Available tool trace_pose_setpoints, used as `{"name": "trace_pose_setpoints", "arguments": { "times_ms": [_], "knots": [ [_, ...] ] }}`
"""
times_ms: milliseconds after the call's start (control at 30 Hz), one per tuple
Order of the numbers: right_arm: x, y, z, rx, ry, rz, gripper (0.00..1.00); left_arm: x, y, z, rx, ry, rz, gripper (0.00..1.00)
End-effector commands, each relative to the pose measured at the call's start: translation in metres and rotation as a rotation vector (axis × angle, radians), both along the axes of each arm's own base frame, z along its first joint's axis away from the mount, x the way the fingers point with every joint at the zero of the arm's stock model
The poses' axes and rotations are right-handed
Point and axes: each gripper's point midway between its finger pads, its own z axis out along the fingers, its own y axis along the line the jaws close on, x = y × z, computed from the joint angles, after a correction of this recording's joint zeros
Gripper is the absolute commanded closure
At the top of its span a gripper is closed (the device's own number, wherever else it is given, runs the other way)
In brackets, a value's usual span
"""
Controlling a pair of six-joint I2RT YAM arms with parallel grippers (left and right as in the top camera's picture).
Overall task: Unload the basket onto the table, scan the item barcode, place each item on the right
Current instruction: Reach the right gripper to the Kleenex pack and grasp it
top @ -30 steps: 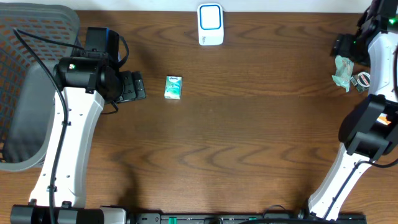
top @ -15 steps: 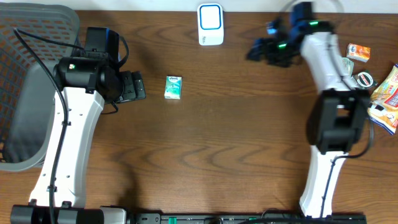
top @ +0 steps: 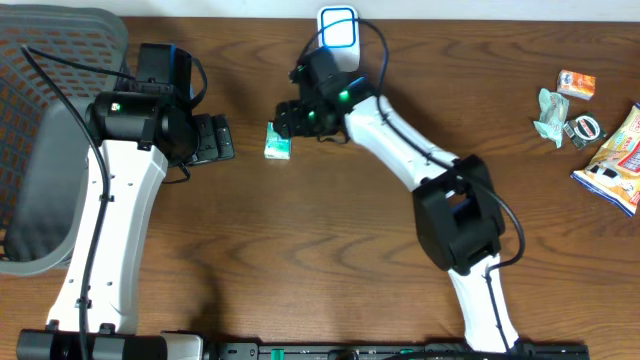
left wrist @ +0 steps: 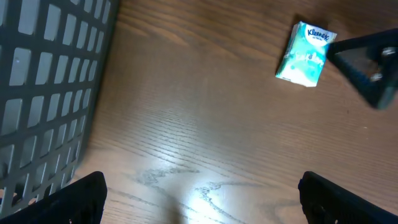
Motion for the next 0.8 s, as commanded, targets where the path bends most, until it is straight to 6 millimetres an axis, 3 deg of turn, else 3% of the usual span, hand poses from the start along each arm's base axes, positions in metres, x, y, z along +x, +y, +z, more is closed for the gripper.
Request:
{"name": "trace_pose_setpoints", "arguments": {
  "times_ms": [0, 100, 133, 267, 300, 333, 433, 567, 667, 767],
  "knots": [
    [-0.001, 0.001, -0.03, -0.054, 0.021, -0.046, 0.28, -0.001, 0.003, -0.001, 0.014, 0.007, -0.005, 0.02],
    [-0.007, 0.004, -0.05, -0.057, 0.076, -0.076, 0.35, -0.001, 0.003, -0.001, 0.014, 0.007, -0.005, 0.02],
    [-0.01, 0.006, -0.056, -0.05, 0.098, -0.066, 0.49, -0.001, 0.003, -0.001, 0.014, 0.007, -0.005, 0.02],
    [-0.011, 0.005, -0.059, -0.054, 0.103, -0.061, 0.71, -0.001, 0.003, -0.001, 0.014, 0.007, -0.005, 0.02],
    [-0.012, 0.006, -0.059, -0.05, 0.106, -0.055, 0.81, -0.001, 0.003, -0.001, 0.014, 0.007, -0.005, 0.02],
    [-0.017, 0.011, -0.057, -0.026, 0.112, -0.004, 0.99, -0.001, 0.003, -0.001, 0.014, 0.007, -0.005, 0.02],
    [-0.021, 0.008, -0.052, 0.004, 0.137, 0.057, 0.99, -0.001, 0.003, -0.001, 0.014, 0.007, -0.005, 0.02],
    [-0.019, -0.025, -0.038, -0.004, 0.17, 0.08, 0.99, -0.001, 0.003, -0.001, 0.014, 0.007, -0.005, 0.02],
    [-0.028, -0.039, 0.003, 0.189, 0.16, 0.304, 0.99, -0.001, 0.003, -0.001, 0.014, 0.007, -0.005, 0.03],
    [-0.035, -0.053, 0.035, 0.409, 0.177, 0.412, 0.99, -0.001, 0.003, -0.001, 0.014, 0.007, -0.005, 0.02]
  ]
}}
